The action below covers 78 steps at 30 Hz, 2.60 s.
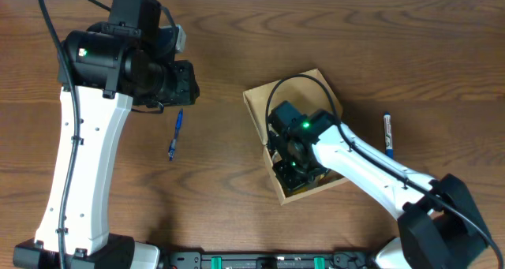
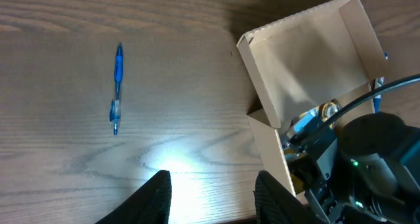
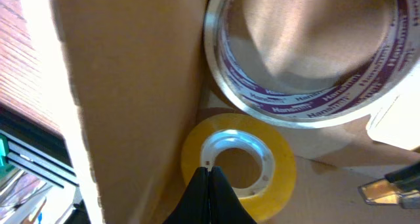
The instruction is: Pack container
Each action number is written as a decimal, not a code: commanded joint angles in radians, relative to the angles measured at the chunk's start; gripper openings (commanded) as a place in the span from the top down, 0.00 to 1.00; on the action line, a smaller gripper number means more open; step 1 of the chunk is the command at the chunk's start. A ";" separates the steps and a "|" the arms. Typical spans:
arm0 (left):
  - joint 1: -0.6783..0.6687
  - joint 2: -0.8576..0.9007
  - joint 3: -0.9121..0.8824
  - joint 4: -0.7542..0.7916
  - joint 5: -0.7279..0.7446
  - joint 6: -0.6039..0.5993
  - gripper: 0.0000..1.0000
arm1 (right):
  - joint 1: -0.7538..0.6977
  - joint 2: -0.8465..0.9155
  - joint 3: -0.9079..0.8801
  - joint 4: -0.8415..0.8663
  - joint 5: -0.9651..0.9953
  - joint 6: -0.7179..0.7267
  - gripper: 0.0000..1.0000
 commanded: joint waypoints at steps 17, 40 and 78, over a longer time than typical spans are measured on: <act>0.000 -0.011 0.001 0.000 -0.008 0.010 0.57 | 0.015 0.009 -0.003 -0.003 -0.012 0.056 0.98; 0.000 -0.011 0.001 0.002 -0.008 0.010 0.57 | 0.017 -0.142 0.011 -0.068 0.028 0.109 0.98; 0.000 -0.011 0.001 -0.020 -0.008 0.011 0.58 | -0.101 -0.147 0.011 -0.018 0.208 0.134 0.96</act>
